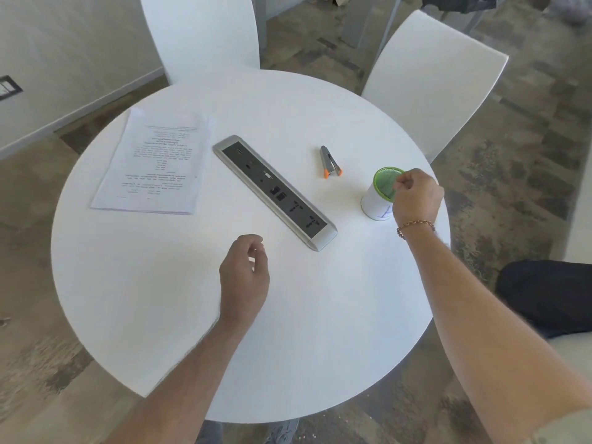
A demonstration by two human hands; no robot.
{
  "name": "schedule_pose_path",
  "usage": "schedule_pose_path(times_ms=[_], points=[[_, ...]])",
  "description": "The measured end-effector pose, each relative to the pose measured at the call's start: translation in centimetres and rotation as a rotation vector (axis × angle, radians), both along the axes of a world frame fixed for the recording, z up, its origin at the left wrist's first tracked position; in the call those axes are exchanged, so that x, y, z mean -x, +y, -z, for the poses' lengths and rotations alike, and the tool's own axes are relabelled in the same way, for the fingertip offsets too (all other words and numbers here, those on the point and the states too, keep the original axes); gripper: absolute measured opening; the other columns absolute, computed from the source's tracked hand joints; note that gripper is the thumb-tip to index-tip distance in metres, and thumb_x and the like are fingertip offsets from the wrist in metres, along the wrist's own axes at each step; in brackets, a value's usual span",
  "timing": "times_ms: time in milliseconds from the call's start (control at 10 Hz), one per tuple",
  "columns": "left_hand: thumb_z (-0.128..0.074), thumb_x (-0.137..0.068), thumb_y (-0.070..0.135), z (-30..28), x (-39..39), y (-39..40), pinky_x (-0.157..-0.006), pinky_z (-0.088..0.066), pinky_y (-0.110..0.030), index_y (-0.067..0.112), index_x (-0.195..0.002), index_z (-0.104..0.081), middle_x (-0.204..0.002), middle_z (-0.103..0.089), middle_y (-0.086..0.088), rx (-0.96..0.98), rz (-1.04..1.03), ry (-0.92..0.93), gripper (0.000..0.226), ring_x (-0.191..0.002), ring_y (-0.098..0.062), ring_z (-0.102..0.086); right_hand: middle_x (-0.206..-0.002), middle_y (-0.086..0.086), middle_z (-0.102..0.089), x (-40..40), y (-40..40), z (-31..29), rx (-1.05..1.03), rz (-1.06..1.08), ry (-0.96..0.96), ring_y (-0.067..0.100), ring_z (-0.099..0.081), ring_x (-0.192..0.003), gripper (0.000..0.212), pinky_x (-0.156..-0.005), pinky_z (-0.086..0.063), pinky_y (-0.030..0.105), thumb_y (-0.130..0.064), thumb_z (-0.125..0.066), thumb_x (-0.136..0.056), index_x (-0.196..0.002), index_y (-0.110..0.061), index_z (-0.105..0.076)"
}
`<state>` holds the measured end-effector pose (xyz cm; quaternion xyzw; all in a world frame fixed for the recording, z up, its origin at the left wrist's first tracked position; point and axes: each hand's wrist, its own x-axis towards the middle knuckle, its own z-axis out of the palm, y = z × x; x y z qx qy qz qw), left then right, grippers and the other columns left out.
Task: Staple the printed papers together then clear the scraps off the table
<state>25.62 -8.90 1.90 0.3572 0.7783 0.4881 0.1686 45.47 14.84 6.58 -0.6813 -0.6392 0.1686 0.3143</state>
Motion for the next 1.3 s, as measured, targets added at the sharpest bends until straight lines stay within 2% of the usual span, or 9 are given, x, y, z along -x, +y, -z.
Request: schedule_pose_path(times_ms=[100,400,600,800,900,1000,1100,1200,1300], points=[[-0.049,-0.097,0.010,0.0,0.2,0.3,-0.072,-0.049,-0.022,0.015,-0.102,-0.062,-0.101,-0.067,0.005,0.001,-0.004,0.007,0.015,-0.091,-0.012,-0.062,-0.086,0.016,-0.068,0.0,1.3,0.6,0.044,-0.026,-0.124,0.031,-0.055,-0.081,0.030,-0.060,-0.040,0.031,-0.005,-0.043,-0.085,-0.092,-0.012,-0.072],[-0.049,-0.095,0.009,0.2,0.6,-0.2,-0.072,-0.051,-0.025,0.014,-0.103,-0.062,-0.102,-0.066,0.004,0.017,-0.015,0.034,0.016,-0.090,-0.011,-0.061,-0.082,0.016,-0.067,-0.5,2.1,0.4,0.097,-0.045,-0.199,0.037,-0.059,-0.081,0.029,-0.062,-0.054,0.038,-0.003,-0.047,-0.073,-0.082,-0.015,-0.072],[-0.049,-0.094,0.007,0.1,0.7,-0.9,-0.071,-0.052,-0.028,0.014,-0.102,-0.062,-0.102,-0.066,0.004,0.012,-0.010,0.043,0.017,-0.089,-0.012,-0.061,-0.087,0.015,-0.069,-0.6,1.8,0.3,0.069,-0.053,-0.223,0.036,-0.060,-0.081,0.036,-0.065,-0.055,0.040,-0.001,-0.045,-0.077,-0.093,-0.016,-0.073],[-0.050,-0.094,0.006,0.3,1.1,-1.7,-0.078,-0.053,-0.036,0.014,-0.103,-0.062,-0.102,-0.066,0.004,0.027,-0.015,0.056,0.017,-0.091,-0.014,-0.061,-0.074,0.018,-0.062,0.1,-0.6,0.6,-0.067,-0.095,-0.283,0.034,-0.049,-0.071,0.024,-0.054,-0.035,0.035,0.000,-0.044,-0.082,-0.088,-0.007,-0.066],[-0.053,-0.093,0.007,0.2,1.5,-2.3,-0.089,-0.050,-0.045,0.017,-0.105,-0.060,-0.102,-0.064,0.007,0.063,-0.002,0.099,0.017,-0.096,-0.017,-0.061,-0.078,0.016,-0.067,1.3,-3.8,1.1,-0.166,-0.172,-0.285,0.037,-0.056,-0.068,0.034,-0.055,-0.038,0.036,0.011,-0.048,-0.069,-0.090,-0.006,-0.068],[-0.057,-0.092,0.007,-0.4,2.1,-2.7,-0.094,-0.045,-0.048,0.016,-0.109,-0.061,-0.106,-0.065,0.006,0.120,-0.002,0.139,0.019,-0.102,-0.019,-0.060,-0.087,0.015,-0.068,2.8,-7.5,1.8,-0.121,-0.234,-0.258,0.038,-0.062,-0.072,0.028,-0.062,-0.048,0.041,0.009,-0.057,-0.075,-0.095,-0.007,-0.069],[-0.057,-0.093,0.008,-1.9,3.2,-2.9,-0.091,-0.033,-0.035,0.015,-0.111,-0.061,-0.111,-0.065,0.004,0.174,0.002,0.172,0.020,-0.105,-0.021,-0.059,-0.085,0.013,-0.067,4.4,-10.3,1.3,0.027,-0.263,-0.186,0.038,-0.060,-0.074,0.017,-0.061,-0.050,0.041,0.002,-0.052,-0.086,-0.091,-0.008,-0.065],[-0.057,-0.094,0.010,-4.2,4.7,-2.4,-0.090,-0.031,-0.036,0.015,-0.115,-0.061,-0.114,-0.066,0.002,0.181,0.006,0.219,0.022,-0.106,-0.025,-0.059,-0.085,0.009,-0.067,6.1,-12.1,-0.5,0.035,-0.282,-0.149,0.035,-0.060,-0.078,0.013,-0.061,-0.048,0.038,-0.011,-0.051,-0.094,-0.095,-0.011,-0.064],[-0.053,-0.093,0.018,-6.8,6.0,-1.6,-0.091,-0.039,-0.042,0.016,-0.119,-0.061,-0.121,-0.066,0.001,0.145,0.035,0.338,0.027,-0.108,-0.028,-0.061,-0.092,0.011,-0.071,7.7,-13.7,-2.6,-0.148,-0.404,-0.124,0.038,-0.062,-0.077,0.011,-0.065,-0.053,0.042,-0.010,-0.066,-0.087,-0.098,-0.009,-0.069]])
